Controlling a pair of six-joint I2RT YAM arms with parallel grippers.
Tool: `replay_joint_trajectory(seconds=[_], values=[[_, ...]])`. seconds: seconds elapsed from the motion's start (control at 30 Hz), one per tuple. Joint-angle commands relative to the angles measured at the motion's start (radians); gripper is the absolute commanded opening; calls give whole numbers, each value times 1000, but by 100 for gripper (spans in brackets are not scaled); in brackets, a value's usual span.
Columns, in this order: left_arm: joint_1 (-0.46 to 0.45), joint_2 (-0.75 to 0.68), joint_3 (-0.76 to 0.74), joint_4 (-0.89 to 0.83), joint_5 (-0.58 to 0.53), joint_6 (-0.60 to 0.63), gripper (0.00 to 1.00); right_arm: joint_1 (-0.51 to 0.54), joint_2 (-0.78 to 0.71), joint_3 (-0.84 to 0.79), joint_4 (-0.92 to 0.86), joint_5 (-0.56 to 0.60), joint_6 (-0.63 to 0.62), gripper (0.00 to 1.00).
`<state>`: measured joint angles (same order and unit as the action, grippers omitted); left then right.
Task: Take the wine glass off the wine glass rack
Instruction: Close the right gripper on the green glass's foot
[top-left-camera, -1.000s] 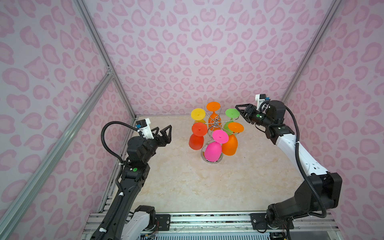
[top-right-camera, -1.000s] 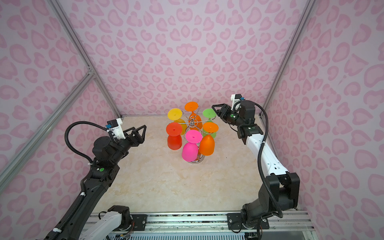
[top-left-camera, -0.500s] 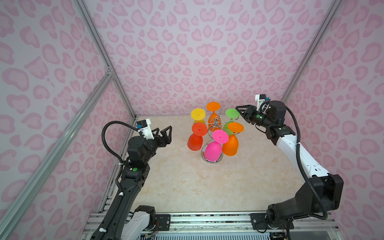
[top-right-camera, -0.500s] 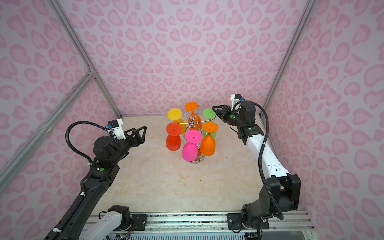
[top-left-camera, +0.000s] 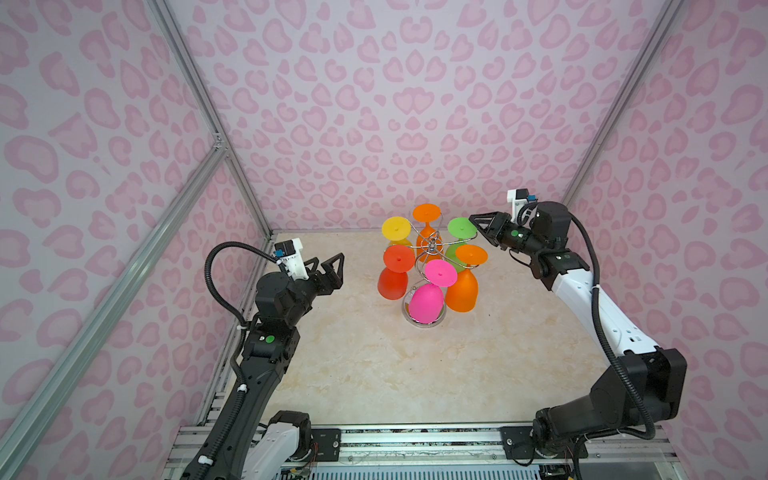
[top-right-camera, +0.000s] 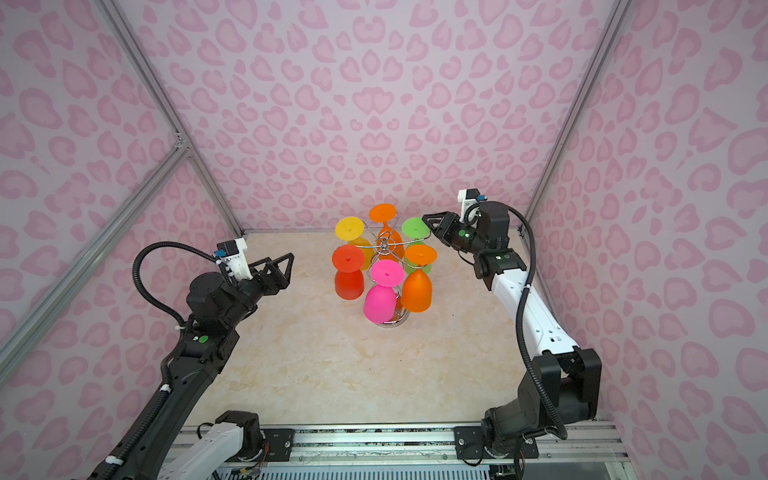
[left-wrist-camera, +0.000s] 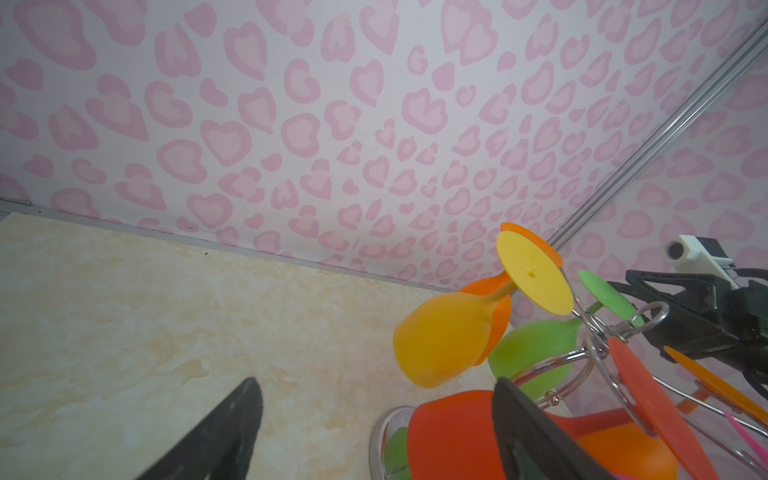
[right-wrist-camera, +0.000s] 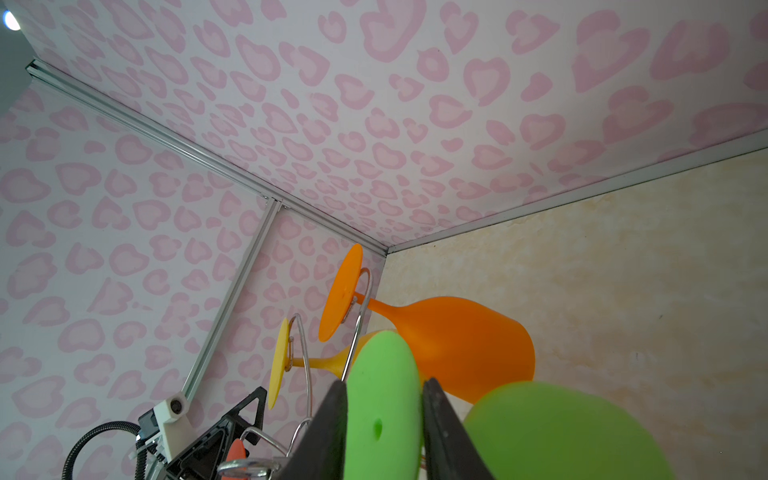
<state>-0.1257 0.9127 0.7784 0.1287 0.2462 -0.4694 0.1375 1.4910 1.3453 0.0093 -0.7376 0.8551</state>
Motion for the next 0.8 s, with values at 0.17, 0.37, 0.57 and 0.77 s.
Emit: replay_joint_trajectory(seconds=[0.17, 0.37, 0.57, 0.77], values=[[0, 0, 8, 6, 1, 5, 88, 11, 21, 33, -57, -20, -39, 28], [1, 0, 7, 2, -3, 9, 88, 20, 31, 55, -105, -20, -72, 24], [0, 3, 5, 0, -7, 11, 88, 26, 48, 78, -157, -14, -100, 15], [0, 5, 4, -4, -8, 11, 88, 25, 51, 80, -148, -12, -83, 4]])
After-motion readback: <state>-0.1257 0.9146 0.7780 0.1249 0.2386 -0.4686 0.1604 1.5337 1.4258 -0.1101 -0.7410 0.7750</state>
